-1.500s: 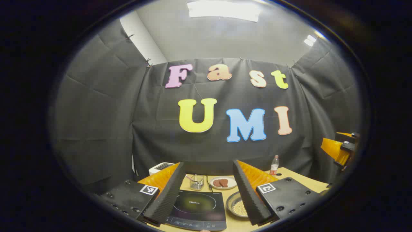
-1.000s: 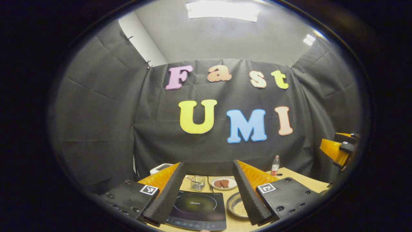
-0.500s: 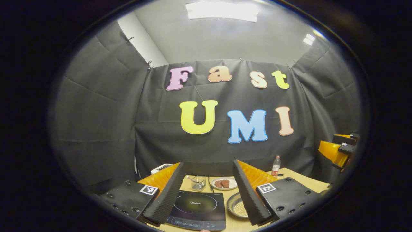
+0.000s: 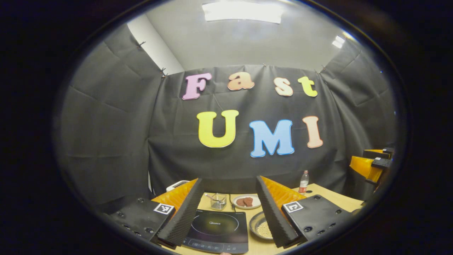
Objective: First push the handle of the pot to place it horizontally, then grasp the pot with both hands and set it on the induction cooktop.
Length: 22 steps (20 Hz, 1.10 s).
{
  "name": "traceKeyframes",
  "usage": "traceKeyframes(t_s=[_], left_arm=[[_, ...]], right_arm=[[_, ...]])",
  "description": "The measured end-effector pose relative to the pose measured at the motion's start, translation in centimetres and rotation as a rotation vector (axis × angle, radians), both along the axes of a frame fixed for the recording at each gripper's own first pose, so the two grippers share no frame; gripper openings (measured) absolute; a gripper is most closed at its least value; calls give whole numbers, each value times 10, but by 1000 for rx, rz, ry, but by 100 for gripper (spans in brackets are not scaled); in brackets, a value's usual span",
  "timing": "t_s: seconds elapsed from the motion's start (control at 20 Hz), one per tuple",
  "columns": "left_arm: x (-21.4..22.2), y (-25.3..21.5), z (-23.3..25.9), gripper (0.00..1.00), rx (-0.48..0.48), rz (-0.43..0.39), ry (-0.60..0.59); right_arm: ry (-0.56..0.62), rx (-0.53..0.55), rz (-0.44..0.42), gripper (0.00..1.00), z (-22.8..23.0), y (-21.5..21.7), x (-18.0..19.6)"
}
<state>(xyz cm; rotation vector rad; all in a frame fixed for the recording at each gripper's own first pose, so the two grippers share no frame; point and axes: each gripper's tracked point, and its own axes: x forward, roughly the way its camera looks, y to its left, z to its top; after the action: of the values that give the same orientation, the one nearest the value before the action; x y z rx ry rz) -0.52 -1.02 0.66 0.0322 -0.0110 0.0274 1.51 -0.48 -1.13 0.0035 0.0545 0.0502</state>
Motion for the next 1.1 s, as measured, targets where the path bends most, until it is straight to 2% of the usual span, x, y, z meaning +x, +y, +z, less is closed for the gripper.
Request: traceKeyframes(t_s=[0.05,0.1,0.25,0.3,0.4,0.65,0.7,0.75,0.8,0.85,0.9,1.1], left_arm=[[1,1,0,96,0,2,0],[1,0,1,100,-2,2,-1],[0,0,2,100,0,6,-4],[0,-1,3,100,0,6,-6],[1,-1,3,100,5,7,-6],[2,-5,1,100,6,8,-1],[2,-6,2,99,6,9,-2],[3,-8,3,99,10,10,-2],[3,-9,2,99,12,14,-1],[3,-10,2,96,8,15,-2],[2,-13,3,100,6,15,-2],[5,-19,3,100,11,41,-2]], right_arm=[[5,2,4,61,-1,2,1],[14,3,8,60,-5,3,2],[41,8,36,60,-11,7,4],[39,6,5,60,-14,-2,2],[37,22,4,21,-10,-2,7],[98,38,47,21,-24,4,4],[78,40,6,21,-18,-11,4],[72,40,-2,1,-19,-14,6],[76,39,-2,7,-22,-13,8],[71,31,-11,7,-23,-15,9],[64,25,2,1,-21,-17,11],[63,11,68,0,-29,-10,15]])
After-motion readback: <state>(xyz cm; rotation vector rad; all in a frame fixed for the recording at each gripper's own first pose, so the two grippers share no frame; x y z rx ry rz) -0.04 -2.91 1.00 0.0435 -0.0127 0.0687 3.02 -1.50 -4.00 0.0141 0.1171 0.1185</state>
